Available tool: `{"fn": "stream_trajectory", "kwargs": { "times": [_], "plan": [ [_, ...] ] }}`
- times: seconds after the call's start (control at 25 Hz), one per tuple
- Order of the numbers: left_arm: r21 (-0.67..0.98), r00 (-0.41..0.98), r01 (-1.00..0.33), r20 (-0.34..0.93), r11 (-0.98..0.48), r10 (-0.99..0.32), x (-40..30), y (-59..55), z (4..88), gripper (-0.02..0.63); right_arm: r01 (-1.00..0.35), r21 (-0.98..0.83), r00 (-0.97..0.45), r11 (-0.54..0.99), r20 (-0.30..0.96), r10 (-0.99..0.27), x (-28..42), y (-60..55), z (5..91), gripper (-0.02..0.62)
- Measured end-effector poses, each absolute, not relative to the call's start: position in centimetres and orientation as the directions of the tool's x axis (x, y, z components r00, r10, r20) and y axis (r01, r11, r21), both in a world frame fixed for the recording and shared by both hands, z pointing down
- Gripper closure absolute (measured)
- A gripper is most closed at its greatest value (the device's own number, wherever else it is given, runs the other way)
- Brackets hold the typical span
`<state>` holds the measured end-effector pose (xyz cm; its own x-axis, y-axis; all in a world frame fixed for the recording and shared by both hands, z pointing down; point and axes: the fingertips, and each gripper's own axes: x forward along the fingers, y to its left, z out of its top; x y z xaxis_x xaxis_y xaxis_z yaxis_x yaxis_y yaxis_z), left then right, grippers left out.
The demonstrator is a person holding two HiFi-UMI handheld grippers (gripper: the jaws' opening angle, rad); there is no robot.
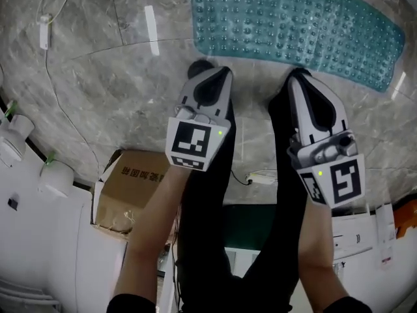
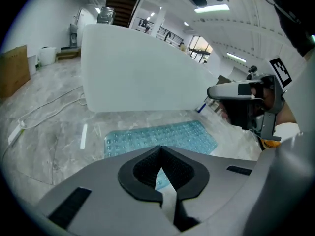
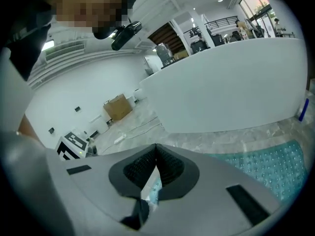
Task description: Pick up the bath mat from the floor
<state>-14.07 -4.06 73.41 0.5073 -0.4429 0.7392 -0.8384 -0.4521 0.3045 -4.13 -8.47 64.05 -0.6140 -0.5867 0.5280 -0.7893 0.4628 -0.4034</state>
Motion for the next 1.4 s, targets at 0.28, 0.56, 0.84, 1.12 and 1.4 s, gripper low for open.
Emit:
{"fn": "stream_trajectory", "kwargs": {
  "times": [0.28, 0.56, 0.84, 1.12, 1.4],
  "plan": [
    [0.327, 0.482, -0.859, 0.777, -0.394, -0.405, -16.1, -5.9, 82.3, 0.596, -0.789, -0.462, -0.612, 0.404, 0.533, -0.584, -4.9, -8.6, 69.7, 0.583],
    [0.243, 0.374, -0.903, 0.85, -0.353, -0.37, -19.2, -7.6, 90.9, 0.484, -0.782, -0.487, -0.619, 0.389, 0.54, -0.57, -5.2, -8.6, 73.6, 0.583],
    [0.156, 0.291, -0.912, 0.898, -0.378, -0.331, -21.3, -9.0, 98.0, 0.372, -0.791, -0.498, -0.608, 0.355, 0.58, -0.542, -4.6, -8.1, 76.4, 0.583],
    [0.131, 0.197, -0.969, 0.921, -0.207, -0.337, -24.3, -11.6, 102.9, 0.303, -0.775, -0.522, -0.629, 0.356, 0.58, -0.518, -6.1, -7.9, 77.1, 0.583],
    [0.127, 0.169, -0.98, 0.935, -0.152, -0.311, -25.3, -12.8, 106.0, 0.278, -0.767, -0.54, -0.637, 0.346, 0.581, -0.507, -6.4, -8.1, 77.6, 0.582]
  ]
}}
